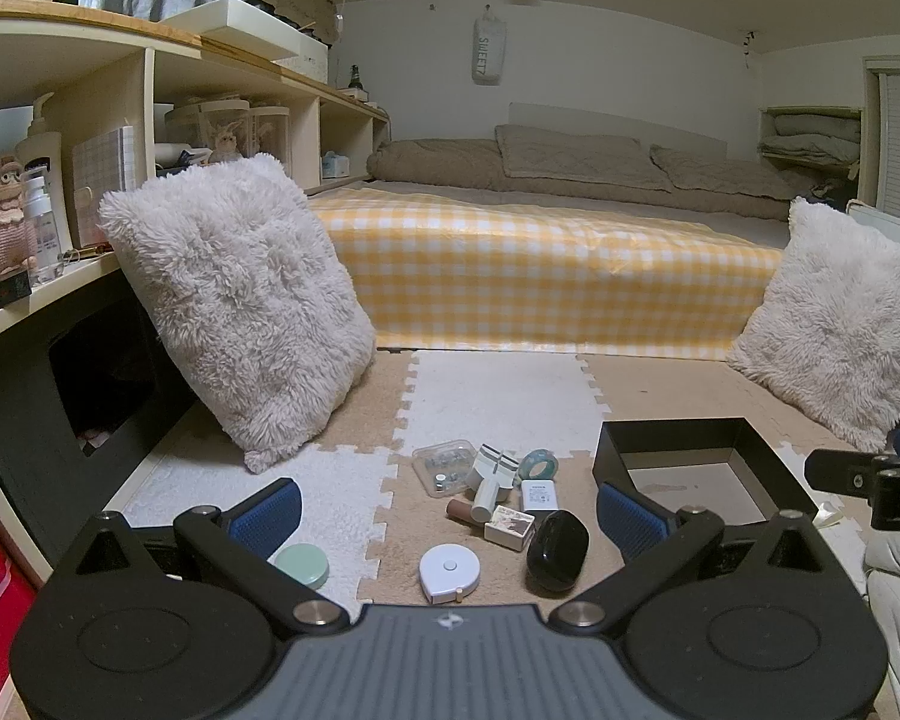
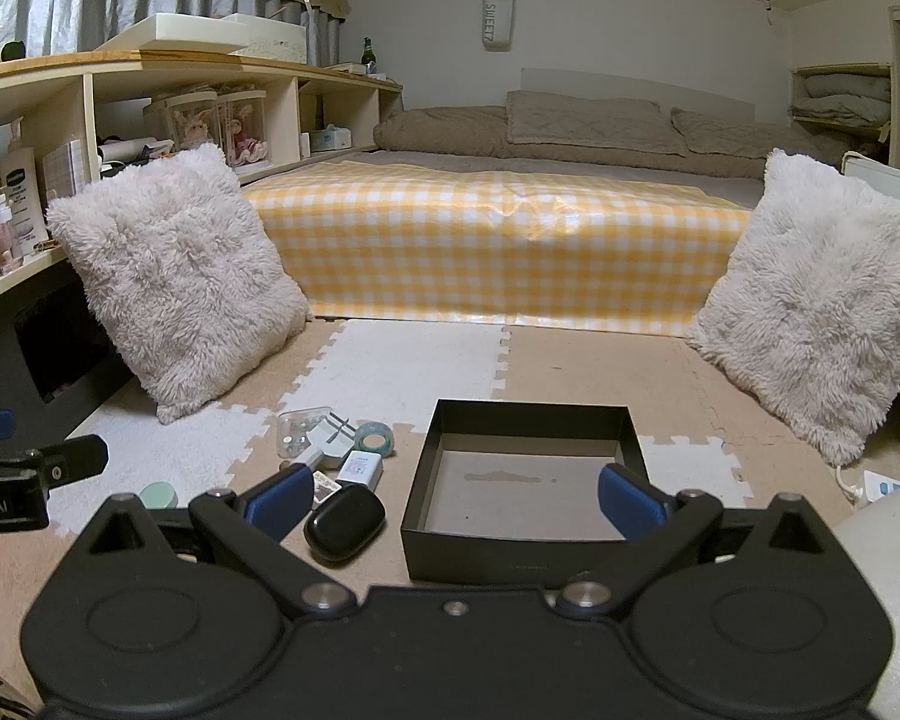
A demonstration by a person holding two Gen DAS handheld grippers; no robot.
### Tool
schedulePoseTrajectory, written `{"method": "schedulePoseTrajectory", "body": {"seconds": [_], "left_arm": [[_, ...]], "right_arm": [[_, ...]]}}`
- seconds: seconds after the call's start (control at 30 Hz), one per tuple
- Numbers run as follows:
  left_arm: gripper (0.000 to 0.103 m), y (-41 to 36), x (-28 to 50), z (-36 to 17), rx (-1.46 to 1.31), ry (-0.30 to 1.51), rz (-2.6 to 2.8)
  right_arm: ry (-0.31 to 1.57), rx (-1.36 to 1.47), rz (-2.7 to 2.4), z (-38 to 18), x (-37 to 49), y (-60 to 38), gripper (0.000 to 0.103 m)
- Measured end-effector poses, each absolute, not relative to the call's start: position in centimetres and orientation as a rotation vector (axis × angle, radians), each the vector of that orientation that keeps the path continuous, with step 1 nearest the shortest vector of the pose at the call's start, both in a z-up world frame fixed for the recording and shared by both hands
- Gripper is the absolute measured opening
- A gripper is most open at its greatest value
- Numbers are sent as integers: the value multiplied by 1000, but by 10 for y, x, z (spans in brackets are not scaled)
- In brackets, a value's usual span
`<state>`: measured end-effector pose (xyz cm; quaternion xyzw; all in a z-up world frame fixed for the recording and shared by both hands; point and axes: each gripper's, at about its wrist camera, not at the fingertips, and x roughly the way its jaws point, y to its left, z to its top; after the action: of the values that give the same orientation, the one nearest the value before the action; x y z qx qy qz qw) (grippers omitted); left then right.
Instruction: Organize rigid objects
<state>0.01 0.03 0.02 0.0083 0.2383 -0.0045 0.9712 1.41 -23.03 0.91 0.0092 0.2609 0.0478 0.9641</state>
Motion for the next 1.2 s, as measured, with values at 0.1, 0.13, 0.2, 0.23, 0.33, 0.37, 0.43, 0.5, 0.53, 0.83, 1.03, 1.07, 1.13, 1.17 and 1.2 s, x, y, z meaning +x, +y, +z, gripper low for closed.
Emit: {"method": "schedulePoseTrajectory", "body": {"seconds": [0.1,0.13,0.2,0.23,0.33,0.37,0.43,0.5,0.53,0.83,1.03,1.07,1.13,1.17,1.2], "left_arm": [[103,0,0,0,17,481,-9],[103,0,0,0,17,481,-9],[103,0,0,0,17,481,-9],[103,0,0,0,16,481,-9],[103,0,0,0,16,480,-11],[103,0,0,0,16,480,-10],[103,0,0,0,15,480,-10],[103,0,1,1,9,477,-8],[103,0,2,2,5,475,-7],[103,6,21,6,-7,468,22],[103,14,37,9,-18,453,40],[103,17,40,10,-21,448,44],[103,24,47,12,-30,440,56],[103,27,50,12,-36,436,65],[103,31,55,13,-41,432,73]], "right_arm": [[528,17,98,9,14,-230,102],[528,17,98,9,14,-230,102],[528,17,97,9,14,-230,102],[528,18,97,10,14,-229,102],[528,18,97,11,13,-228,102],[528,18,97,12,13,-228,102],[526,20,98,13,13,-228,102],[521,25,101,8,14,-231,103],[517,25,100,9,15,-232,103],[462,-10,80,12,34,-238,103],[449,-50,6,8,66,-254,103],[457,-43,-5,7,74,-259,103],[468,-28,-27,5,86,-268,103],[474,-18,-40,4,92,-273,103],[481,-11,-54,2,98,-278,103]]}}
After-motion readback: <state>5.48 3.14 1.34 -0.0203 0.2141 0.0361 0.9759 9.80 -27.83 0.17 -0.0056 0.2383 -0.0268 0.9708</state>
